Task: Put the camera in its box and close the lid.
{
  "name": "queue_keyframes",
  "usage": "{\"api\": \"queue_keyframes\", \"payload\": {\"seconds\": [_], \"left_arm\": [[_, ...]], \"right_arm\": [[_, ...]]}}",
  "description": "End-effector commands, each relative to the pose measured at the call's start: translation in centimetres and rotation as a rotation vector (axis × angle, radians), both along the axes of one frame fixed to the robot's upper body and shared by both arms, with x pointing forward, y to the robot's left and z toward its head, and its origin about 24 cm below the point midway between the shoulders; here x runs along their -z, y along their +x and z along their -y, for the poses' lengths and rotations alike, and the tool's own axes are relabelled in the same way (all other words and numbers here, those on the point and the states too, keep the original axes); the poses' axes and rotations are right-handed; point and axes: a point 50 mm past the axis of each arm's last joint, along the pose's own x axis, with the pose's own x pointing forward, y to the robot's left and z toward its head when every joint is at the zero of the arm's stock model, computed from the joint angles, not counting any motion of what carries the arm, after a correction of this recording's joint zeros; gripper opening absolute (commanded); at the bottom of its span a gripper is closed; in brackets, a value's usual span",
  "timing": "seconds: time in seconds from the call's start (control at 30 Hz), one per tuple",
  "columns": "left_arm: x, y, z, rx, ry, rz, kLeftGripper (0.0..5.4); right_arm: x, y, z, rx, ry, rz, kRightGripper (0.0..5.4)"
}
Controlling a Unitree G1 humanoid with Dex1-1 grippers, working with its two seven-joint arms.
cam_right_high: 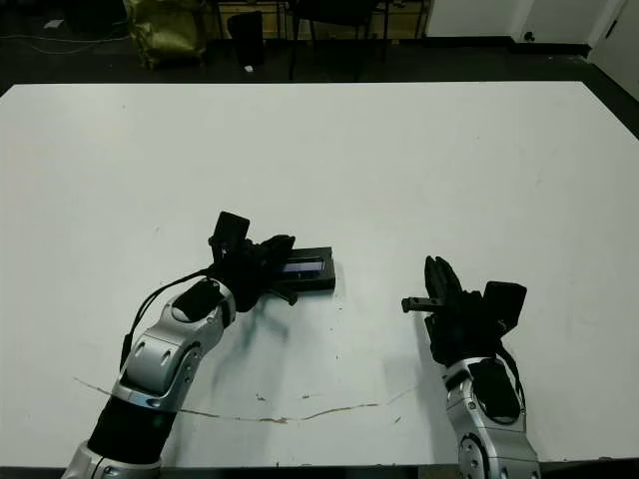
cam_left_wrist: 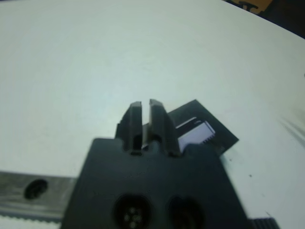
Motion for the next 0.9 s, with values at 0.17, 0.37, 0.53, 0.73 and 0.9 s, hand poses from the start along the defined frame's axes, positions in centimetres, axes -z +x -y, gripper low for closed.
{"api": "queue_keyframes", "payload": {"seconds": [0.17, 0.37, 0.53, 0.73, 0.9], "left_arm": [[3.5, -1.4, -1.3, -0.025, 0.092, -0.162, 0.03], [3.5, -1.4, -1.2, -0.04, 0.081, -0.157, 0.03], [1.7, -1.0, -1.3, -0.061, -0.041, -0.064, 0.03], [-2.6, -1.0, -2.5, -0.074, -0.142, 0.282, 0.03], [-5.6, -1.6, -4.7, -0.131, -0.189, 0.48, 0.03]], "right_arm": [[0.6, -0.3, 0.2, 0.006, -0.012, -0.03, 0.0], [0.7, -0.3, 0.2, 0.004, 0.012, -0.035, 0.0], [0.7, -0.3, 0.1, 0.003, -0.001, -0.025, 0.0], [0.6, -0.1, 0.2, -0.012, 0.004, -0.002, 0.0], [0.1, 0.1, -0.3, -0.008, 0.014, 0.016, 0.0]]}}
